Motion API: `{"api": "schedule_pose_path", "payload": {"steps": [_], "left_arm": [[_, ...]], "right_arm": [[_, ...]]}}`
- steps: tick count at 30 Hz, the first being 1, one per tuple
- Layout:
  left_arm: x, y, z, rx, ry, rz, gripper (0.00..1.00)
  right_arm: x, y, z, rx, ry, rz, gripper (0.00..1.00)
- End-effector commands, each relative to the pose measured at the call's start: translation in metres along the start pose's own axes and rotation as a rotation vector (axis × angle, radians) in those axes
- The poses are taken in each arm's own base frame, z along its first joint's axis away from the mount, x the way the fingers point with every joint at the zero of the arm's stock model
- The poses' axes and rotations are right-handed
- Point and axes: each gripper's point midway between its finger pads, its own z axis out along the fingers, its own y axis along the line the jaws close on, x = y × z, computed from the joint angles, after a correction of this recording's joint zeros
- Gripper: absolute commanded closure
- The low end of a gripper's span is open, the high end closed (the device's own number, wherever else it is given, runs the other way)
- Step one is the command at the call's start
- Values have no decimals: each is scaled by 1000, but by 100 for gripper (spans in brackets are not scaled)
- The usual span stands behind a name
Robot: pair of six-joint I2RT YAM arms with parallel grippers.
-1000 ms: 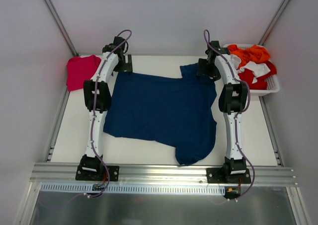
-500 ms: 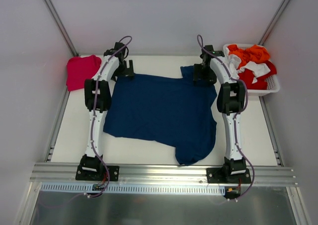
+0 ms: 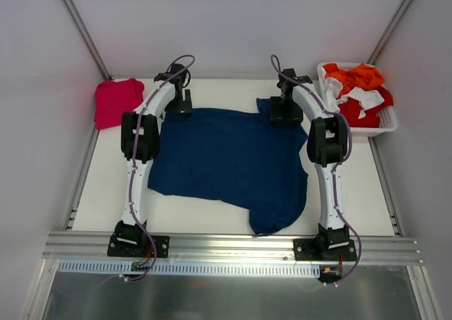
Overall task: Fold and stack the t-shirts
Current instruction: Grap the side of the flattened tshirt furthest away from the robot with both arms
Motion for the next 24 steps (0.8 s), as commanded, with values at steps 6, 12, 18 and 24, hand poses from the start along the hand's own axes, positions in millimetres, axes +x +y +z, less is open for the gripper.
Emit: {"api": "schedule_pose_path", "payload": {"steps": [6, 12, 18, 24], "left_arm": [[-59, 7, -74, -25, -225, -26, 1], [-69, 7, -75, -31, -252, -18, 1], [-68, -12, -60, 51, -226, 9, 1], [-53, -25, -34, 91, -164, 16, 1]], "right_arm": [[-50, 2, -60, -5, -204, 4, 19], [-62, 5, -54, -22, -217, 28, 18], [-66, 15, -40, -97, -204, 57, 15], [-50, 15, -15, -90, -124, 45, 14]]}}
